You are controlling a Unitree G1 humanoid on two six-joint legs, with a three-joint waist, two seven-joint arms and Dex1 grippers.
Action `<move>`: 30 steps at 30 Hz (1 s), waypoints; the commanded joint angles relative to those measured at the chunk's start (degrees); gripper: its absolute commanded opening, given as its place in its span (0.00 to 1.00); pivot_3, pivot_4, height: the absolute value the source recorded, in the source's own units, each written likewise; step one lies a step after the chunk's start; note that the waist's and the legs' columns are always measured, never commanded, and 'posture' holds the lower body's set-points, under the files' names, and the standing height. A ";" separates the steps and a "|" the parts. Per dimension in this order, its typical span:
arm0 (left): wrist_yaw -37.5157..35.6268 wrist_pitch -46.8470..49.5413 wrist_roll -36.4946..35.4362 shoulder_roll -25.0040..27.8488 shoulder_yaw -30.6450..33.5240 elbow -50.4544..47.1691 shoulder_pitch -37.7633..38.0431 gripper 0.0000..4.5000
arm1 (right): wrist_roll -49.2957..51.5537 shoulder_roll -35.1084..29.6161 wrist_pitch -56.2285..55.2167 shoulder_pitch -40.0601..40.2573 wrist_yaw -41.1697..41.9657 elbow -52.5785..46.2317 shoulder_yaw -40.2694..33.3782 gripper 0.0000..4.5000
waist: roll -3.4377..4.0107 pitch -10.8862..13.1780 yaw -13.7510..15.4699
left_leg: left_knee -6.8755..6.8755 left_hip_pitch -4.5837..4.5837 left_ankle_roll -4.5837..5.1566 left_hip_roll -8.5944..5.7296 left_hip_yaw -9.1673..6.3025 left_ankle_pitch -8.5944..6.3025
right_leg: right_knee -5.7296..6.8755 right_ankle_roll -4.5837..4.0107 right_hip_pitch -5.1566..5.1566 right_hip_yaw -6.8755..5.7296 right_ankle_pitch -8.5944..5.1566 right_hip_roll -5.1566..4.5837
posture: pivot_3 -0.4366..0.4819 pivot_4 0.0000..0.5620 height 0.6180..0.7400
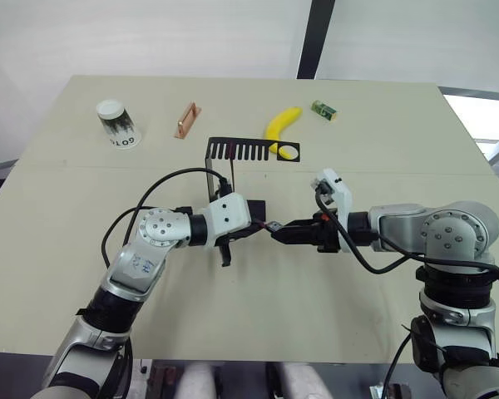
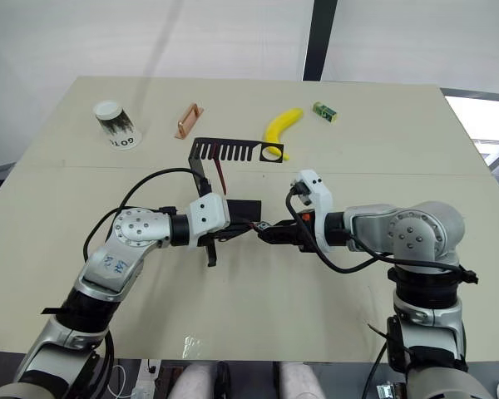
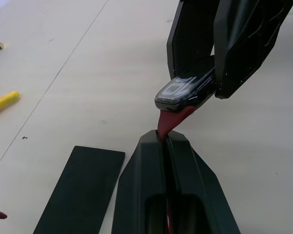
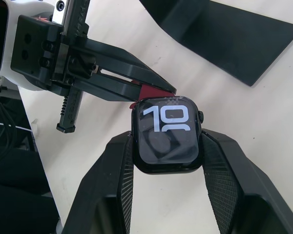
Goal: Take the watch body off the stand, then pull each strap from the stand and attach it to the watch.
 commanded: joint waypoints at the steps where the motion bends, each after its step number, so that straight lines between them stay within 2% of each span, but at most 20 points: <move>1: 0.17 -1.56 -1.14 -2.09 -1.47 -4.36 -1.10 0.01 | 2.14 2.09 0.30 -0.98 -0.04 -2.51 1.84 0.34 | 0.00 0.00 0.00 | 0.00 0.00 0.00 0.00 0.00 0.00 | 0.00 0.00 0.00 0.00 0.00 0.00 | 0.48 0.27 1.00; 21: -0.27 -0.68 -1.38 -1.27 -0.86 -4.36 -0.96 0.01 | 1.45 1.61 0.28 -1.64 -0.47 -2.22 1.43 0.34 | 0.00 0.00 0.00 | 0.00 0.00 0.00 0.00 0.00 0.00 | 0.00 0.00 0.00 0.00 0.00 0.00 | 0.48 0.27 1.00; 24: -3.25 2.25 -5.25 1.78 2.46 -6.59 0.93 0.21 | 0.51 0.45 -1.53 -1.45 0.64 -3.43 2.30 0.34 | 0.00 0.00 -0.19 | -0.01 0.00 0.00 0.01 0.01 0.00 | 0.00 0.00 0.00 0.00 0.00 0.00 | 0.48 0.27 1.00; 28: -8.54 4.94 -10.65 8.18 7.35 -10.22 4.06 0.63 | -1.70 -5.95 -8.10 0.00 5.83 -7.01 7.07 0.34 | 0.01 0.01 -0.19 | -0.07 -0.02 -0.02 0.03 0.00 0.01 | 0.02 0.00 -0.07 0.01 0.00 0.03 | 0.48 0.27 1.00; 29: -9.87 5.80 -12.37 9.86 8.79 -10.79 4.75 0.68 | -2.94 -8.35 -11.08 0.58 8.13 -8.18 8.94 0.34 | 0.02 0.01 -0.16 | -0.06 -0.02 -0.02 0.02 -0.02 0.01 | 0.00 0.00 -0.08 0.00 0.00 0.02 | 0.48 0.27 1.00; 30: -11.24 6.60 -14.32 11.56 10.34 -11.14 5.32 0.79 | -4.23 -10.55 -14.13 1.01 10.41 -8.98 10.71 0.34 | 0.02 0.01 -0.16 | -0.05 -0.03 -0.02 0.00 -0.01 0.01 | -0.03 0.00 -0.07 0.00 0.00 -0.01 | 0.48 0.27 1.00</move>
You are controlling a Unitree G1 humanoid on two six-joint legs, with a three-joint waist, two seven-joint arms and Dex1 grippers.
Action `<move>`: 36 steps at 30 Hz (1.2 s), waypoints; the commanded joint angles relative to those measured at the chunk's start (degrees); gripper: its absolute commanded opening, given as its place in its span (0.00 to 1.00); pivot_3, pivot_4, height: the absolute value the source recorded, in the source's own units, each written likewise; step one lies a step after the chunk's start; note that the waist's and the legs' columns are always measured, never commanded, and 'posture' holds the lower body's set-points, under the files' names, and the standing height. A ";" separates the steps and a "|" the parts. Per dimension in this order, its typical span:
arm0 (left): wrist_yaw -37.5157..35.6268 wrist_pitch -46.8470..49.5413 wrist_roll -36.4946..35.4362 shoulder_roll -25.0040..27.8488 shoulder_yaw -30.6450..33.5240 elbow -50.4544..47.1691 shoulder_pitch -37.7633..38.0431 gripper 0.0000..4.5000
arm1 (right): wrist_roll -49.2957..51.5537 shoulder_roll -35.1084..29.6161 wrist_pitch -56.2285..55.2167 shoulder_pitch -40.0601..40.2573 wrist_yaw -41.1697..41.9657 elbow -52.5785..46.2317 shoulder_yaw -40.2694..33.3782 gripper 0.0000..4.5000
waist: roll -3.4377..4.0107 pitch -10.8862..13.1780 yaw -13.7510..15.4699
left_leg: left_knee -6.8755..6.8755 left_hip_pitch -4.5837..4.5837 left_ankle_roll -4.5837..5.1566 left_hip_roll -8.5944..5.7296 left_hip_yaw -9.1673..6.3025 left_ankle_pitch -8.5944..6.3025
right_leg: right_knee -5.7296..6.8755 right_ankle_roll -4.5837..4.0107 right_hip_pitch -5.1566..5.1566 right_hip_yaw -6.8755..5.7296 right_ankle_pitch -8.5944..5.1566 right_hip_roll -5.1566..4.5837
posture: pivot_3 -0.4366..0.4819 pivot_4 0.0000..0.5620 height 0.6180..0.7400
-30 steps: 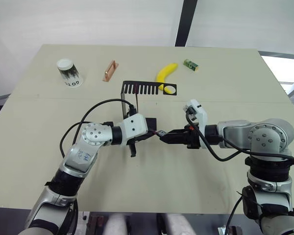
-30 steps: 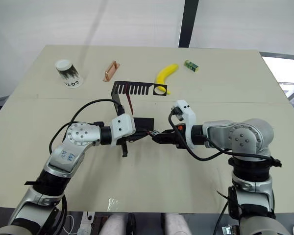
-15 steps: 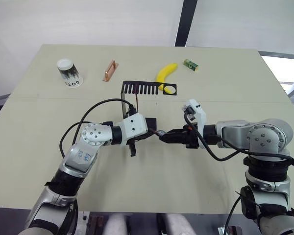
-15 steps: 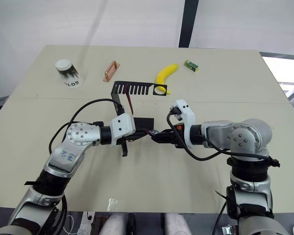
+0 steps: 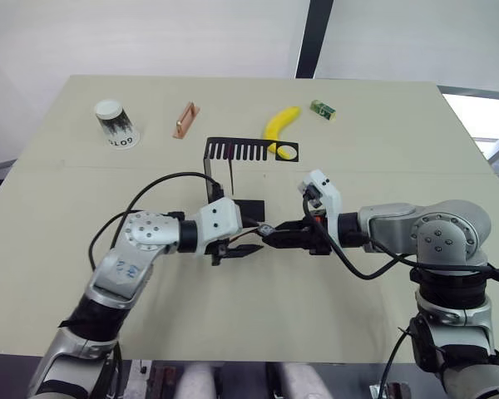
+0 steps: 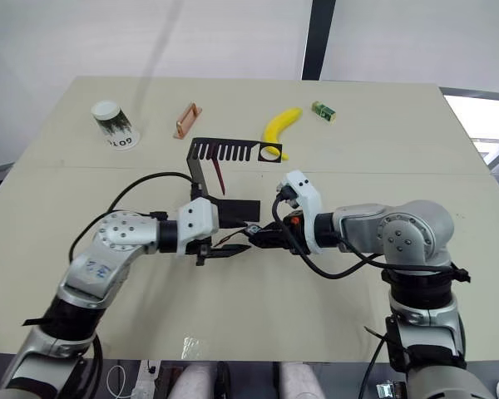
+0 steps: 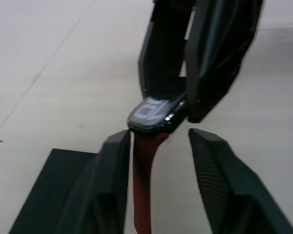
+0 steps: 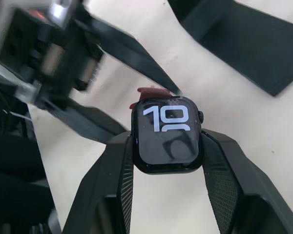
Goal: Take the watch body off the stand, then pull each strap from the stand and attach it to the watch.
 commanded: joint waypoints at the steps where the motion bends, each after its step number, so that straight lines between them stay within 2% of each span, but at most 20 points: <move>1: -4.38 2.40 -6.59 4.23 5.84 -3.15 1.25 0.89 | -3.18 -5.42 -9.24 1.06 7.75 -4.25 3.97 0.34 | 0.00 0.00 0.04 | 0.00 0.01 0.00 0.00 0.00 0.00 | -0.04 0.00 0.05 0.00 0.00 0.00 | 0.48 0.27 1.00; 2: -5.39 3.56 -8.30 5.66 7.11 -3.17 1.50 0.99 | -3.82 -6.51 -11.21 1.36 9.38 -4.38 4.80 0.34 | 0.00 0.00 0.08 | 0.01 0.01 0.01 -0.01 -0.01 -0.01 | -0.09 0.00 0.06 0.00 0.00 -0.01 | 0.48 0.27 1.00; 10: -12.55 6.74 -18.81 12.85 12.89 -3.47 2.68 0.99 | -15.73 -14.53 -36.72 5.90 25.20 -5.62 11.12 0.34 | 0.00 0.01 0.15 | -0.01 0.00 0.03 -0.01 -0.03 -0.02 | -0.19 0.00 0.10 -0.03 0.00 0.00 | 0.48 0.27 1.00; 18: -11.31 6.38 -20.01 13.09 12.11 -4.01 3.25 0.99 | -27.42 -17.07 -57.14 10.94 33.65 -3.48 13.36 0.34 | 0.00 0.01 0.11 | 0.03 0.03 0.03 0.00 -0.03 -0.02 | -0.15 0.00 0.13 -0.03 0.00 0.02 | 0.48 0.27 1.00; 23: -10.63 5.74 -19.76 12.92 11.75 -4.30 3.55 0.99 | -31.00 -16.41 -62.39 12.00 34.84 -1.77 13.34 0.34 | 0.00 0.01 0.15 | 0.07 0.04 0.03 0.00 -0.03 -0.02 | -0.12 0.00 0.13 -0.03 0.00 0.01 | 0.48 0.27 1.00; 31: -10.32 3.47 -18.38 12.64 10.46 -4.50 3.43 0.99 | -31.71 -15.87 -61.17 12.71 34.91 -1.38 12.86 0.34 | 0.00 0.01 0.13 | 0.08 0.05 0.03 0.00 -0.04 -0.02 | -0.08 0.00 0.13 -0.03 0.00 0.01 | 0.48 0.27 1.00; 36: -4.10 -8.95 -6.55 9.43 5.89 -3.90 4.34 0.99 | -20.35 -11.44 -33.41 9.00 26.83 -2.54 8.95 0.34 | 0.00 0.01 0.07 | 0.12 0.06 0.03 0.00 -0.03 -0.01 | -0.02 0.00 0.14 -0.02 0.00 0.00 | 0.48 0.27 1.00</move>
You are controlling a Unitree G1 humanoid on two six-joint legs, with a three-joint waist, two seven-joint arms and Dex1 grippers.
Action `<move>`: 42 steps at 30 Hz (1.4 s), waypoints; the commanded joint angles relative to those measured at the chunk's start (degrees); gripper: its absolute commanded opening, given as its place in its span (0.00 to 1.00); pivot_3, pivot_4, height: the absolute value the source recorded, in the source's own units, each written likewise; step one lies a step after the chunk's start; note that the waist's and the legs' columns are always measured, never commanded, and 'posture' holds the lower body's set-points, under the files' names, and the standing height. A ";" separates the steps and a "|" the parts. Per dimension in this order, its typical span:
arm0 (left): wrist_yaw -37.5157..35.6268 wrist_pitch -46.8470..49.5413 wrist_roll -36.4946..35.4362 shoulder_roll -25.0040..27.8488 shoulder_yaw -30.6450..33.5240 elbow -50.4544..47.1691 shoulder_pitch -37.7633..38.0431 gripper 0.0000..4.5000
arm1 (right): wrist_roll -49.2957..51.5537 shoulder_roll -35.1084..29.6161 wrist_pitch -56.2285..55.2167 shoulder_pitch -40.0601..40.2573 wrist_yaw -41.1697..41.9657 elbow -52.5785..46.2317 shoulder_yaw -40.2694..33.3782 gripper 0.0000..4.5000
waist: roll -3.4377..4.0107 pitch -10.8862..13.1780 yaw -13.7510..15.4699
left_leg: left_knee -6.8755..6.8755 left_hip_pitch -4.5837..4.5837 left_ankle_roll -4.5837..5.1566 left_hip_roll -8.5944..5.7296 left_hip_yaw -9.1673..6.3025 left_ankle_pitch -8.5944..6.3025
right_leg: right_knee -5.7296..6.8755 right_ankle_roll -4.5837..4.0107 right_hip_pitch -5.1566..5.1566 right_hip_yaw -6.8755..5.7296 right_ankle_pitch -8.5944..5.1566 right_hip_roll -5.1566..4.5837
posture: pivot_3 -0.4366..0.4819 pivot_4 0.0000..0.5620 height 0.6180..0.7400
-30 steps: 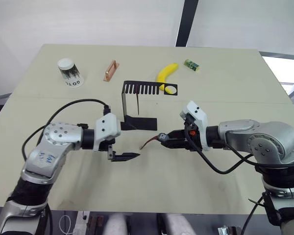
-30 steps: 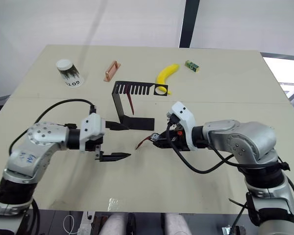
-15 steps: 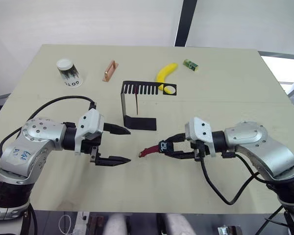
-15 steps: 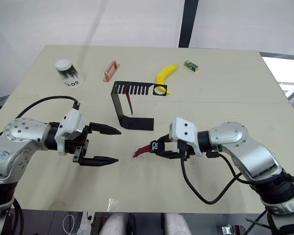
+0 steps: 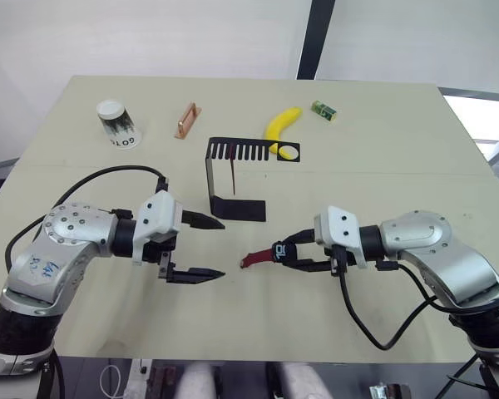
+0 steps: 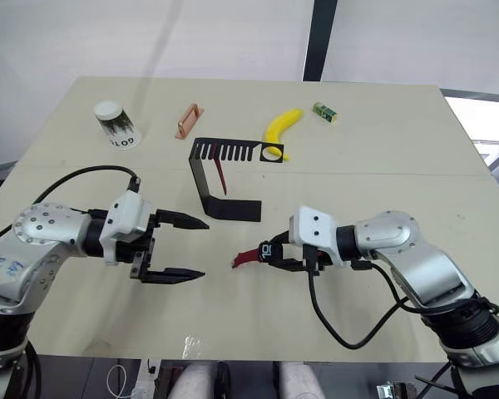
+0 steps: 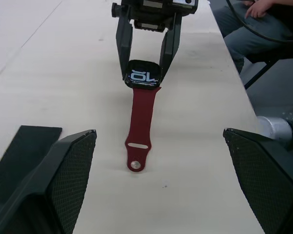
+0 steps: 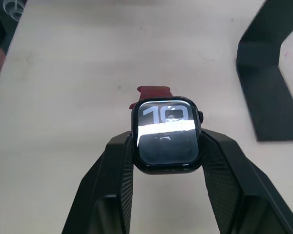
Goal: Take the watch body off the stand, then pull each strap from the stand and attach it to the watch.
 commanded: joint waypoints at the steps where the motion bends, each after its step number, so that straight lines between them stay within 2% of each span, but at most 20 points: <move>1: 4.63 -8.82 7.73 -2.20 -2.73 -1.50 1.03 0.99 | 8.98 4.31 20.62 -4.45 -7.57 -1.01 -5.93 0.34 | 0.00 0.00 -0.14 | 0.00 0.01 0.00 0.01 0.00 0.00 | 0.02 0.00 0.00 0.00 0.00 0.01 | 0.48 0.27 1.00; 6: 10.47 -8.50 11.09 -6.05 -4.57 -2.80 1.69 0.99 | 16.66 13.02 43.73 -10.11 -15.81 1.39 -13.96 0.34 | 0.00 0.00 0.02 | 0.00 0.01 -0.01 0.03 -0.01 0.00 | 0.13 0.00 -0.04 0.00 0.00 0.01 | 0.48 0.27 1.00; 11: 16.86 -8.13 14.99 -10.89 -6.54 -1.11 0.12 0.99 | 17.88 18.95 54.25 -12.57 -20.82 2.32 -19.22 0.34 | 0.00 -0.01 0.13 | -0.02 0.00 -0.01 -0.01 -0.01 0.00 | 0.14 0.00 -0.05 0.01 0.00 -0.01 | 0.48 0.27 1.00; 14: 18.04 -7.84 15.13 -12.79 -6.69 0.09 0.04 0.81 | 18.13 20.03 55.50 -12.88 -22.42 2.38 -19.77 0.34 | 0.00 -0.01 0.13 | 0.00 -0.03 -0.01 -0.02 -0.01 0.00 | 0.13 0.00 -0.06 0.01 0.00 -0.01 | 0.48 0.27 1.00; 17: 18.37 -7.15 15.51 -13.25 -7.03 1.05 0.05 0.48 | 19.11 20.48 55.51 -12.96 -23.69 3.11 -20.03 0.34 | 0.01 -0.01 -0.01 | -0.01 -0.03 -0.01 -0.01 -0.01 0.00 | 0.14 0.00 -0.07 0.00 0.00 0.00 | 0.48 0.27 1.00; 26: 15.58 -8.38 15.25 -13.14 -7.71 4.03 -0.84 0.48 | 22.33 21.79 55.51 -13.53 -27.31 5.80 -21.39 0.34 | 0.01 -0.01 -0.06 | -0.02 -0.02 -0.02 -0.01 0.01 0.01 | 0.17 0.00 -0.09 0.01 0.00 0.01 | 0.48 0.27 1.00; 42: 17.07 -10.42 18.54 -16.10 -10.55 8.65 -3.12 0.48 | 28.83 20.66 55.51 -15.05 -31.86 9.11 -22.16 0.34 | 0.01 -0.01 -0.07 | -0.02 -0.03 -0.02 0.00 0.02 0.01 | 0.16 0.00 -0.10 0.01 0.00 0.01 | 0.48 0.27 1.00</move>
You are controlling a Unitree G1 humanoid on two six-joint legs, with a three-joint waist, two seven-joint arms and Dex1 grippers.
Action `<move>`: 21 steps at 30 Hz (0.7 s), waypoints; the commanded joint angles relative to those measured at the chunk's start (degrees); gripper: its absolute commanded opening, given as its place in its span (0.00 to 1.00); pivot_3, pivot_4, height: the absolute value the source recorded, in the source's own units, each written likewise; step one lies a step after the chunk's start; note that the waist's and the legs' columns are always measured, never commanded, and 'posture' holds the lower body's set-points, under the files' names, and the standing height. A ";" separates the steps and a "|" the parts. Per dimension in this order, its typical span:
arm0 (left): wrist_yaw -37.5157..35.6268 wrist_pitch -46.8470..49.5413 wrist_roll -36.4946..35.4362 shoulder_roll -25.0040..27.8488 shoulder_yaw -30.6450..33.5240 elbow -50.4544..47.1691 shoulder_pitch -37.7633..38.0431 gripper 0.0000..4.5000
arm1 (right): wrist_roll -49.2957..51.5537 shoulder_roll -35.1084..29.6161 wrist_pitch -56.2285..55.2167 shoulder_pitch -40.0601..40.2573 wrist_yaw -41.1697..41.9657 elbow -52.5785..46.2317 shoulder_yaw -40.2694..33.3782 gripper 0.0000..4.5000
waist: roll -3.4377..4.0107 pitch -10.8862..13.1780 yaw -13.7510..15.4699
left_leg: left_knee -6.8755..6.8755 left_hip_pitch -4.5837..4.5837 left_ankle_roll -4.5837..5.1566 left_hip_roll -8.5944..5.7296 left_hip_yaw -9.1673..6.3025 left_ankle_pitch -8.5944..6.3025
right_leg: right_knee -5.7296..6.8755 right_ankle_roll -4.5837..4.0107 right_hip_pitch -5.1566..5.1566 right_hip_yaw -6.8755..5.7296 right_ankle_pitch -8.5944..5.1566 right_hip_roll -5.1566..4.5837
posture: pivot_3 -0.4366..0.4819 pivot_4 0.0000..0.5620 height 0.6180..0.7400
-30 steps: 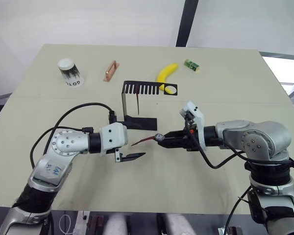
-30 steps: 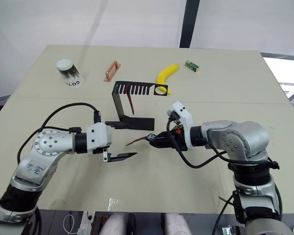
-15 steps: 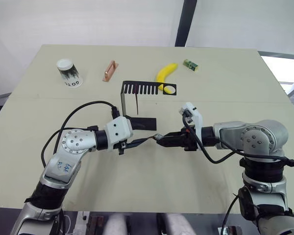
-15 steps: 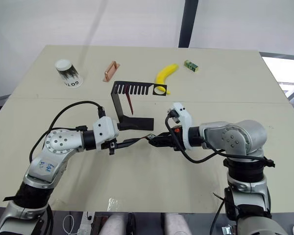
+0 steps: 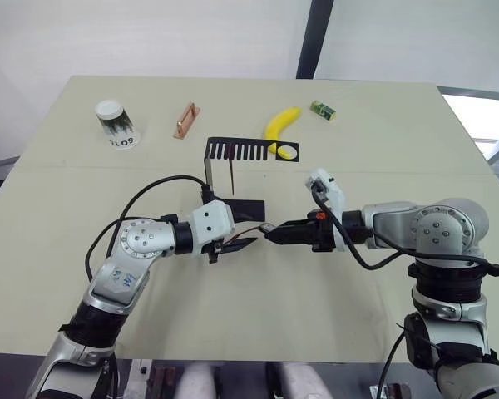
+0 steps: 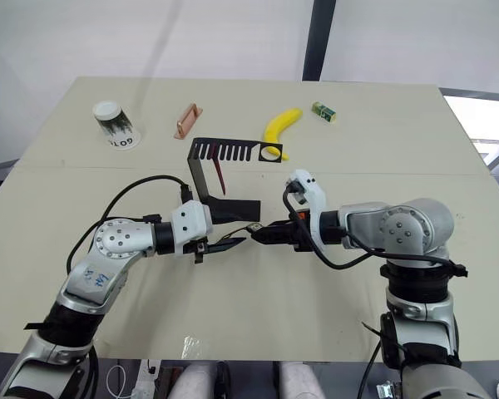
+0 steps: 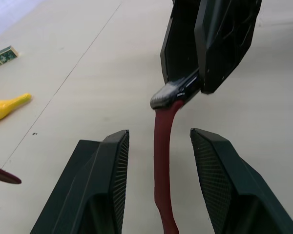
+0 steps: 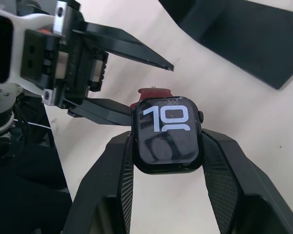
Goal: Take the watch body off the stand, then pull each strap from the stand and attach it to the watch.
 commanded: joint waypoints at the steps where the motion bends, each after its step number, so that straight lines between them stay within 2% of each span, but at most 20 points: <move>1: 0.30 -1.44 0.43 -0.63 -0.32 -0.67 -0.77 0.48 | 2.65 -0.85 0.29 -1.12 -1.33 -0.12 -1.04 0.34 | 0.00 0.00 0.07 | 0.00 0.00 0.00 0.00 0.00 0.00 | 0.00 0.00 0.00 0.00 0.00 -0.01 | 0.48 0.27 1.00; 12: 0.24 -1.86 0.48 -1.89 -0.42 -0.06 -1.70 0.48 | 6.03 -1.54 0.29 -1.51 -4.16 0.56 -0.99 0.34 | 0.00 0.00 0.04 | 0.00 -0.01 0.00 0.00 0.01 0.00 | -0.01 0.00 0.00 0.00 0.00 0.00 | 0.48 0.27 1.00; 15: -0.08 -2.46 0.27 -1.92 -0.34 0.18 -1.66 0.29 | 6.72 -1.55 0.29 -1.59 -4.92 0.66 -0.98 0.34 | 0.00 0.00 0.04 | 0.00 -0.01 0.00 0.00 0.00 0.00 | -0.01 0.00 0.00 0.00 0.00 0.00 | 0.48 0.27 1.00; 17: -0.34 -2.80 0.23 -1.96 -0.54 0.30 -1.70 0.08 | 7.15 -1.53 0.29 -1.66 -5.35 0.74 -1.02 0.34 | 0.00 0.00 0.04 | 0.00 -0.01 0.00 0.00 0.00 0.00 | -0.01 0.00 0.00 0.00 0.00 0.00 | 0.48 0.27 1.00; 18: -0.38 -2.87 0.25 -2.02 -0.63 0.35 -1.73 0.01 | 7.33 -1.51 0.29 -1.69 -5.54 0.77 -1.03 0.34 | 0.00 0.00 0.05 | 0.00 -0.01 0.00 0.00 0.00 0.00 | -0.01 0.00 0.00 0.00 0.00 0.00 | 0.48 0.27 1.00; 21: -0.32 -2.85 0.46 -2.36 -0.93 0.53 -1.98 0.01 | 8.02 -1.54 0.29 -1.80 -6.02 0.81 -1.07 0.34 | 0.00 0.00 0.06 | 0.00 -0.01 0.00 0.00 0.00 0.00 | -0.01 0.00 0.00 0.00 0.00 0.00 | 0.48 0.27 1.00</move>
